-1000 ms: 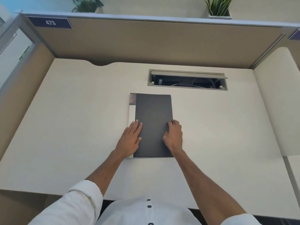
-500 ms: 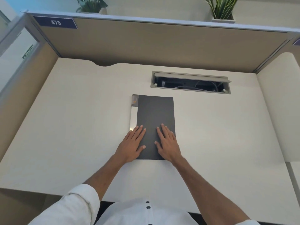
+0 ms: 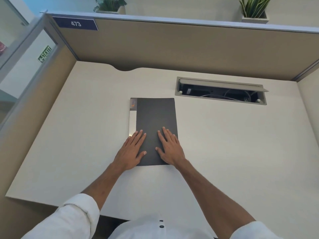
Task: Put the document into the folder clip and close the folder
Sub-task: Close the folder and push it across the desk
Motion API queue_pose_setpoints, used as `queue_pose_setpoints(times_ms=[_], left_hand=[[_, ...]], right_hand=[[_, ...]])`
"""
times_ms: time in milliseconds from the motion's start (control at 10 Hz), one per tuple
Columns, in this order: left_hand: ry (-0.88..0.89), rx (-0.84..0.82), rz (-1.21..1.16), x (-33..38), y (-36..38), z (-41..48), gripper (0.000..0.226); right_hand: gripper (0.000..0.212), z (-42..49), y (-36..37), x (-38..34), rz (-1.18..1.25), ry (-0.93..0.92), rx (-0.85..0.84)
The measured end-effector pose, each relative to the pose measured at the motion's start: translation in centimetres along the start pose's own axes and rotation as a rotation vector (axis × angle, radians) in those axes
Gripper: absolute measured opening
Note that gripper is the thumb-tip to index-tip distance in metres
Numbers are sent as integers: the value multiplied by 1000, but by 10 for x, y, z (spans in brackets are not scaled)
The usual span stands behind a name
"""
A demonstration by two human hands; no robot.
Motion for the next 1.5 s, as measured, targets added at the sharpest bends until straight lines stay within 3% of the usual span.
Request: queue_pose_setpoints(times_ms=[800,1500], left_hand=[[87,66,-6,-83,-67,164,68],[88,75,0,-85,-86,201,68]], right_hand=[[80,166,-47,6,97,105,120],[80,198,-70,16,77,131,78]])
Point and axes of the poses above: each hand's wrist, its own z-axis towards the middle knuckle, its own y-axis out of the palm, x = y × z, the point moved 5 cm from there along z, towards the middle knuckle, and after that the axes turned 1 degree about x, right-handed, at the moved point
